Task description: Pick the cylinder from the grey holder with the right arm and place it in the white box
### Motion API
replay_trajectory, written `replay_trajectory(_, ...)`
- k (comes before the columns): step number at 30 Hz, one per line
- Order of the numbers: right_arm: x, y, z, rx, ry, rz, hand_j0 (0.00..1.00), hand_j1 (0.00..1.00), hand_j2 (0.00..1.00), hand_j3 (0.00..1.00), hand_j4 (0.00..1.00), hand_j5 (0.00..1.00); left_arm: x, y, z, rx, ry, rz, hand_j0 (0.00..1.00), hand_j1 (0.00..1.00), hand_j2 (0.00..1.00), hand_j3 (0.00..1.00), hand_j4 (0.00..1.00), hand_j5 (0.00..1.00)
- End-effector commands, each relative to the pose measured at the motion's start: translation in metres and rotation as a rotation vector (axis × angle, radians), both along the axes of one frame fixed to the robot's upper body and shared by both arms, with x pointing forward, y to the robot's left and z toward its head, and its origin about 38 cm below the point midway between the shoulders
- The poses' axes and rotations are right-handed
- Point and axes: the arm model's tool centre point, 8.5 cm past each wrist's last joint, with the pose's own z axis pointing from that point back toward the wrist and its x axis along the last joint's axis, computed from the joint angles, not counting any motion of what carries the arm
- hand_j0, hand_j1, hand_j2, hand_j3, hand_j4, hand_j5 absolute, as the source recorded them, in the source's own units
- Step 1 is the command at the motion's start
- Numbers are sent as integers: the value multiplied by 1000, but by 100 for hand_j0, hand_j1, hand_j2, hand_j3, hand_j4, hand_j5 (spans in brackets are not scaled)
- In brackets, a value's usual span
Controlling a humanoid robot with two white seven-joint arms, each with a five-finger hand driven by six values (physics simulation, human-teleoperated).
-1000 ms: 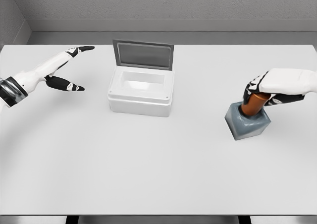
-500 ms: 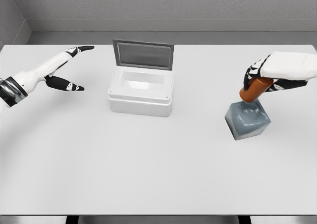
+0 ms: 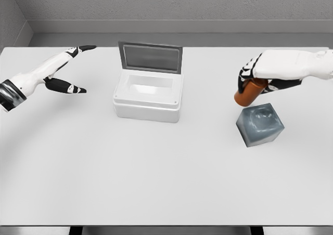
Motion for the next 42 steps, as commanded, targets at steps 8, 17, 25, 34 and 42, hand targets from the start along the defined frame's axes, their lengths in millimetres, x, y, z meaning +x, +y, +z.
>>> replay_trajectory(8, 5, 22, 6, 20, -13, 45, 47, 47, 47, 47, 47, 47, -1, -3, 1, -2, 5, -14, 100, 100, 100, 100, 100, 100)
replay_trajectory(17, 10, 55, 11, 33, -24, 119, 47, 47, 47, 47, 47, 47, -1, 1, 2, -8, 0, -5, 100, 100, 100, 100, 100, 100)
replay_trajectory(25, 12, 63, 16, 46, -35, 135, 46, 46, 46, 46, 46, 46, -2, 1, 2, -6, 5, -6, 100, 100, 100, 100, 100, 100)
replay_trajectory(34, 17, 91, 28, 73, -56, 190, 46, 46, 46, 46, 46, 46, -2, 1, 2, -5, 6, -7, 100, 100, 100, 100, 100, 100)
replay_trajectory(42, 30, 103, 24, 83, -46, 183, 46, 46, 46, 46, 46, 46, -2, 1, 1, -4, 8, -7, 100, 100, 100, 100, 100, 100)
